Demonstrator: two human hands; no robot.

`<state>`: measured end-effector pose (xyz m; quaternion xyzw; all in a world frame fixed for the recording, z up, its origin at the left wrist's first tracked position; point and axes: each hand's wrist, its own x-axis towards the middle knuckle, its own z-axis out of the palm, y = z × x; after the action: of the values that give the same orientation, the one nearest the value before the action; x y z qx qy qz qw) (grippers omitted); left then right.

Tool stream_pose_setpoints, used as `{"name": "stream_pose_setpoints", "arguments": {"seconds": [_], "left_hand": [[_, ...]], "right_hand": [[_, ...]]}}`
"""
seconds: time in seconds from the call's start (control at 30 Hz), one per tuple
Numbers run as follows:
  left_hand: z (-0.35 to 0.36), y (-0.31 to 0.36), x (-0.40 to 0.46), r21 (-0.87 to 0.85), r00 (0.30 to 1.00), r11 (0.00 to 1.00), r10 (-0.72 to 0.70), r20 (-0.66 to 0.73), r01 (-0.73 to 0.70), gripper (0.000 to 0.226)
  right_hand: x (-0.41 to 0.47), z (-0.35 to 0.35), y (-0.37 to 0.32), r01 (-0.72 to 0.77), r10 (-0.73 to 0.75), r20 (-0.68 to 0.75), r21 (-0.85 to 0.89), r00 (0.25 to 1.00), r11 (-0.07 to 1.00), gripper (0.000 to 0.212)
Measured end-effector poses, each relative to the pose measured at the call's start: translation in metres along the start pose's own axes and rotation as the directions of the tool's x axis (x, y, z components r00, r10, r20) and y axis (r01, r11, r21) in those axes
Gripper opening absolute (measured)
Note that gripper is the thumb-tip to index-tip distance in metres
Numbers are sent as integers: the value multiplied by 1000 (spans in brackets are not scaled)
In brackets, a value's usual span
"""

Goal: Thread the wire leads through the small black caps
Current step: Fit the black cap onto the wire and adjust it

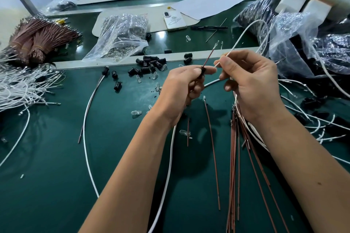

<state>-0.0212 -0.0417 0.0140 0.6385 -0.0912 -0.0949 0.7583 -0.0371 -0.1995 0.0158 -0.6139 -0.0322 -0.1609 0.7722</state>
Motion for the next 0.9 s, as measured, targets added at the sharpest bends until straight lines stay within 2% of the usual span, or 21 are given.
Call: {"name": "stream_pose_setpoints", "arguments": {"seconds": [0.17, 0.4, 0.53, 0.9], "left_hand": [[2, 1, -1, -49, 999, 999, 4, 47, -2, 33], [1, 1, -1, -77, 999, 997, 13, 36, -11, 21], [1, 1, -1, -87, 998, 996, 33, 46, -29, 22], [1, 0, 0, -85, 995, 993, 90, 29, -88, 22]], "right_hand": [[0, 0, -2, -82, 82, 11, 90, 997, 993, 11], [0, 0, -3, -136, 133, 42, 91, 990, 986, 15], [-1, 1, -4, -153, 150, 35, 106, 988, 982, 20], [-2, 3, -5, -189, 186, 34, 136, 982, 972, 8]]}}
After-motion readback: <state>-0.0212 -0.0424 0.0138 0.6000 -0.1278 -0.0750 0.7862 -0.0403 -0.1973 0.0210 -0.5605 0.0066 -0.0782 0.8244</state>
